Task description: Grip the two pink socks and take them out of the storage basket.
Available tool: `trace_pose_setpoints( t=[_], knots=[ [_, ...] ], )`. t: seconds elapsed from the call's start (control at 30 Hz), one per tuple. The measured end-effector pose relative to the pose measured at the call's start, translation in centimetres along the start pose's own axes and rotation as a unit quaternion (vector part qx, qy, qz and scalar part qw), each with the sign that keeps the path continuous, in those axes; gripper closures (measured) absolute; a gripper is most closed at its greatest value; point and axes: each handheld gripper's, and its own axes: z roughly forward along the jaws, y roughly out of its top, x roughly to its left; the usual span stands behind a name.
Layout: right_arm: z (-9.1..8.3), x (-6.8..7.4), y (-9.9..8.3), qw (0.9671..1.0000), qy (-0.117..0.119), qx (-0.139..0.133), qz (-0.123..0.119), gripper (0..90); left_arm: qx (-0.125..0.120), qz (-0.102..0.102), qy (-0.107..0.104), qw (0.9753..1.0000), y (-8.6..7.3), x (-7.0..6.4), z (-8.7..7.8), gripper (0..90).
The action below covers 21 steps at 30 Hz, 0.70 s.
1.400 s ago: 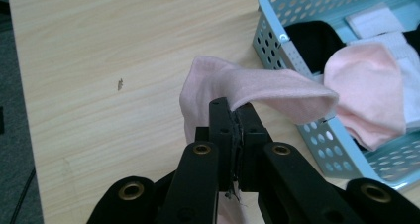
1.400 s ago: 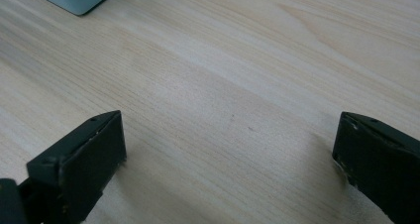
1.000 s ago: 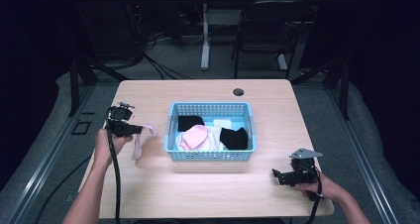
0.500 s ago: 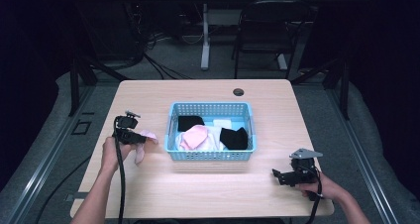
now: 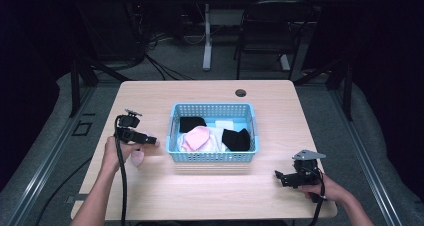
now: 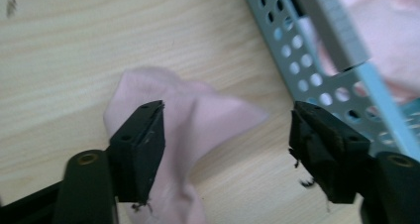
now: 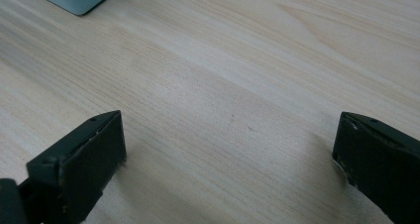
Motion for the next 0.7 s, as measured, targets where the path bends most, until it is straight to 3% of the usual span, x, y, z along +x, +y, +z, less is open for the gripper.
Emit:
trace_pose_setpoints(
  t=[0.13,0.2,0.37,0.43,0.7],
  knots=[
    [0.0,0.0,0.0,1.0,0.0,0.0,0.0,0.0,-0.02,0.013,0.003,0.9997,0.9,-0.8,-1.4,19.7],
    [0.0,0.0,0.0,1.0,0.0,0.0,0.0,0.0,-0.036,0.03,0.0,0.9989,1.8,-1.9,-2.5,16.6],
    [0.0,0.0,0.0,1.0,0.0,0.0,-0.001,0.0,-0.054,0.062,-0.009,0.9966,3.4,-4.2,-3.2,13.8],
    [0.0,0.0,0.0,1.0,0.002,0.0,0.0,0.0,-0.053,0.072,-0.021,0.9957,4.1,-5.1,-3.1,12.3],
    [0.0,0.0,0.0,1.0,0.001,0.0,0.001,0.0,-0.044,0.102,-0.022,0.9935,6.1,-8.2,-1.2,2.5]
  ],
)
